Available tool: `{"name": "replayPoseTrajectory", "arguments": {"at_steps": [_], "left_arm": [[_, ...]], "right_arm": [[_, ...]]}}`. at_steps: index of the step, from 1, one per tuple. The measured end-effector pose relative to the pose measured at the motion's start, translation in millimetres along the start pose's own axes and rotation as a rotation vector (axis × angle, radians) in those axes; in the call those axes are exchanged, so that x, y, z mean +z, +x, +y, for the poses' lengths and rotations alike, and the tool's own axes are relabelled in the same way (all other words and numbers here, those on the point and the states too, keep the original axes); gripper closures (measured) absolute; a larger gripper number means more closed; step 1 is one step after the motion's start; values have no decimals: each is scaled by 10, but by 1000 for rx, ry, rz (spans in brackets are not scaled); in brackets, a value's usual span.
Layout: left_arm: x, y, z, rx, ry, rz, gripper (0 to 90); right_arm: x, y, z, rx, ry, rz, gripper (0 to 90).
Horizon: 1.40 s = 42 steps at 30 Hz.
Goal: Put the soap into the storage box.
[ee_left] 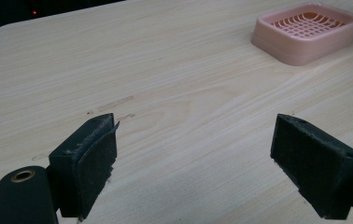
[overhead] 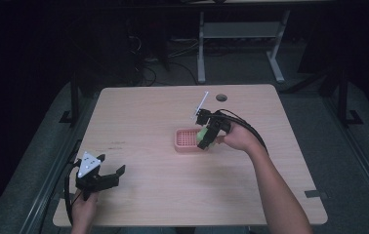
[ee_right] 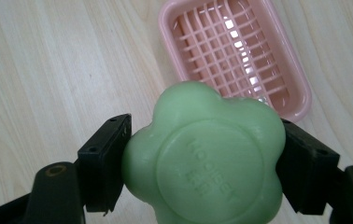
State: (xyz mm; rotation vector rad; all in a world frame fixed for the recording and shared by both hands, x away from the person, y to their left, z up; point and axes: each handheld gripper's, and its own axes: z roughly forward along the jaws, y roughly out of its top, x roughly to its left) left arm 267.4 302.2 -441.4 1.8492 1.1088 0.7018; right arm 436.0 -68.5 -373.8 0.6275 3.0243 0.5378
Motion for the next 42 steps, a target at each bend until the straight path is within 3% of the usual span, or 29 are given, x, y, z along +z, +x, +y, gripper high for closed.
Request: {"name": "replayPoseTrajectory", "arguments": {"at_steps": [4,21,28,42], "left_arm": [[0,1,-1,0,0,0,143],[-2,12,-1,1,-5,0,143],[-2,6,-2,-2,-7,-3,143],[-7,15,-4,-4,-5,1,143]], "right_arm": [[33,-13,76,-8,30,-7,260],[54,-109,457,-18,34,-18,260],[191,-137,503,-6,60,-15,260],[405,-233,552,42,60,12,259]]}}
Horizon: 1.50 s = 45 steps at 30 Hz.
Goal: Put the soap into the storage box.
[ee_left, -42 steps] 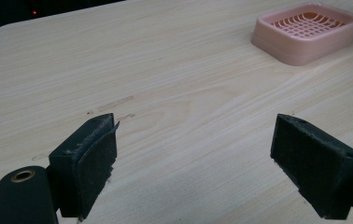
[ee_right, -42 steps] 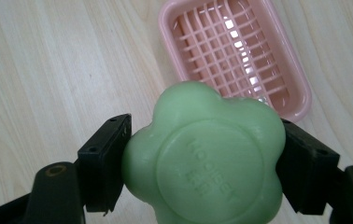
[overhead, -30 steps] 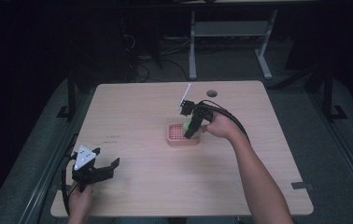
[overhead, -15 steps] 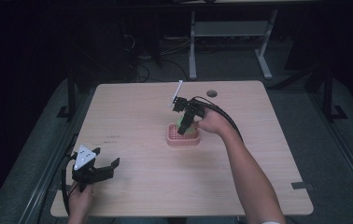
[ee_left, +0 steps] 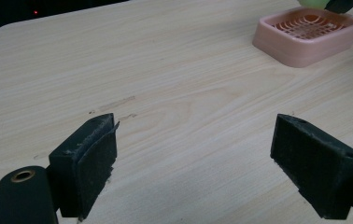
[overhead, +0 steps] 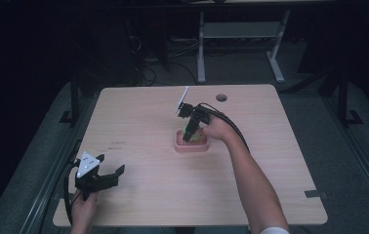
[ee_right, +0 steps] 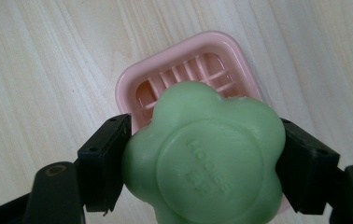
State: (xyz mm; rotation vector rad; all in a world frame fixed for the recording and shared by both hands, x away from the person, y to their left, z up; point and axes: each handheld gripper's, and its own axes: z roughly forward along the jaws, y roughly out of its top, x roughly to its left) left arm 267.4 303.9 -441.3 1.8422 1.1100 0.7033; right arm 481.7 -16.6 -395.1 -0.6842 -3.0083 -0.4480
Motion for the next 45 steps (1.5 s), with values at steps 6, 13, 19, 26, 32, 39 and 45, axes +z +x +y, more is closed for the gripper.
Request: {"name": "replayPoseTrajectory", "arguments": {"at_steps": [6,13,19,26,32,39,45], "left_arm": [[-5,1,-1,-1,2,0,143],[-7,8,-3,-3,0,0,142],[-8,7,-2,-3,-3,-2,143],[-13,16,-3,-2,-1,3,143],[-13,11,-3,-2,-4,1,143],[-18,15,-4,-9,-7,3,143],[-21,14,-4,-6,-3,3,143]], "right_arm": [[73,-7,19,5,14,-8,259],[108,-31,21,21,20,-8,259],[149,-44,15,33,27,-8,259],[169,-55,15,36,29,-19,258],[190,-56,16,37,30,-20,258],[212,-45,22,36,37,-29,258],[220,-37,27,34,46,-35,259]]}}
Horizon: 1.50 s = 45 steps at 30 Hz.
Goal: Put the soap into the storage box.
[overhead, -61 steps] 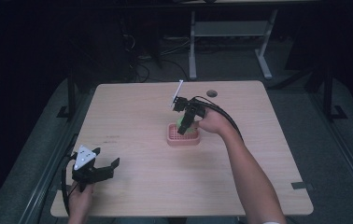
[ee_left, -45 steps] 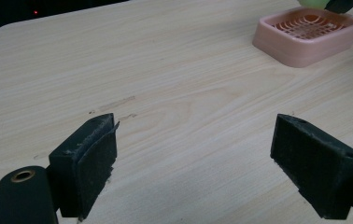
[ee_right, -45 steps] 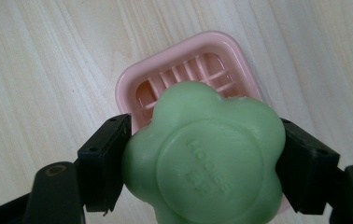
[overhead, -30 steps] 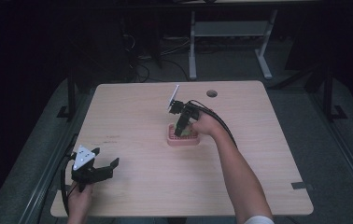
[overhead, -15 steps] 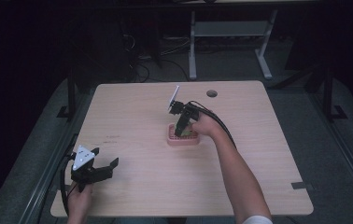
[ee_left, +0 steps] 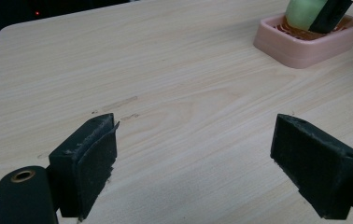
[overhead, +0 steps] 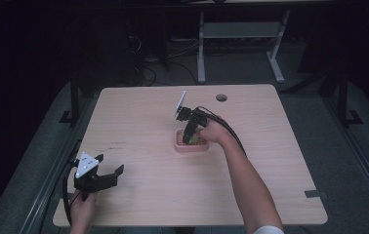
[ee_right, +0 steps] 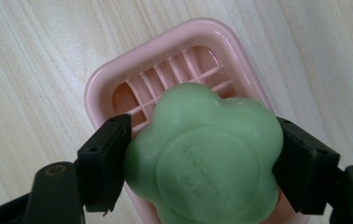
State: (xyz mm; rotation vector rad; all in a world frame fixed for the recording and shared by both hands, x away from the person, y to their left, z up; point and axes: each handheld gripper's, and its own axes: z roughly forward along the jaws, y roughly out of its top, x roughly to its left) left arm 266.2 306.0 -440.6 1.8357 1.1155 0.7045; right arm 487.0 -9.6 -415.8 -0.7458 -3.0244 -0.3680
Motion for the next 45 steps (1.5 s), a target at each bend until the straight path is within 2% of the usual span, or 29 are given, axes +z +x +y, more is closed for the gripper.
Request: {"name": "replayPoseTrajectory", "arguments": {"at_steps": [14,28,45], "left_arm": [[-2,0,1,-2,-3,0,143],[-2,0,0,2,-3,0,143],[4,-4,-4,3,1,0,143]], "right_arm": [[9,48,16,-14,8,-5,260],[-61,38,-19,5,-11,-5,258],[-269,-31,-259,50,-72,10,261]]}}
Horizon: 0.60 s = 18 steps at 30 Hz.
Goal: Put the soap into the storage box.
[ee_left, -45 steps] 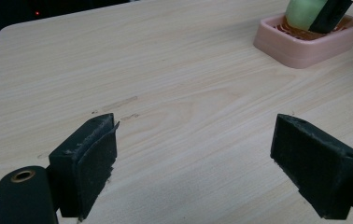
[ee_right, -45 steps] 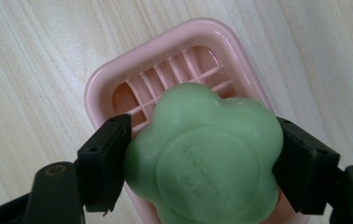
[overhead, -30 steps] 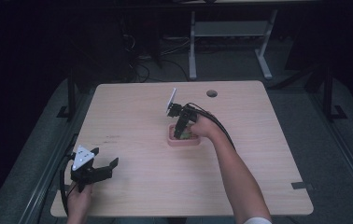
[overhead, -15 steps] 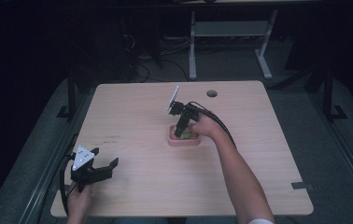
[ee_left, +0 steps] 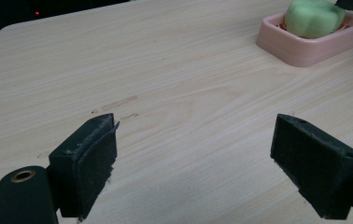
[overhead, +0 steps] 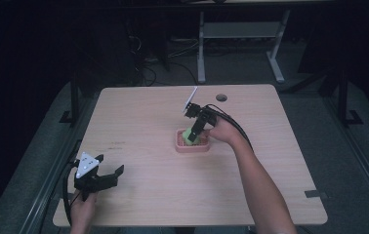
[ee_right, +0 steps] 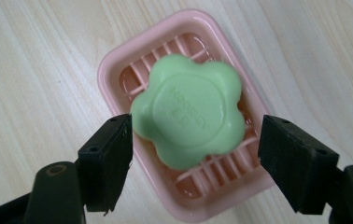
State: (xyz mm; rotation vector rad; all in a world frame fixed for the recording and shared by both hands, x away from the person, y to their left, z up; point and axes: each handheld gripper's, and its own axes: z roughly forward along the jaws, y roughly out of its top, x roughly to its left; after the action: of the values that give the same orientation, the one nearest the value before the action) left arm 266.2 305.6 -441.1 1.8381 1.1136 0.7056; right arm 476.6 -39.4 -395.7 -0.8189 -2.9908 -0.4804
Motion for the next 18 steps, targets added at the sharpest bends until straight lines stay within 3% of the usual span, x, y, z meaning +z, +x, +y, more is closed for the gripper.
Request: {"name": "replayPoseTrajectory", "arguments": {"at_steps": [18], "left_arm": [[-4,-2,1,9,7,2,143]], "right_arm": [[-141,-69,-258,33,-36,3,263]]}}
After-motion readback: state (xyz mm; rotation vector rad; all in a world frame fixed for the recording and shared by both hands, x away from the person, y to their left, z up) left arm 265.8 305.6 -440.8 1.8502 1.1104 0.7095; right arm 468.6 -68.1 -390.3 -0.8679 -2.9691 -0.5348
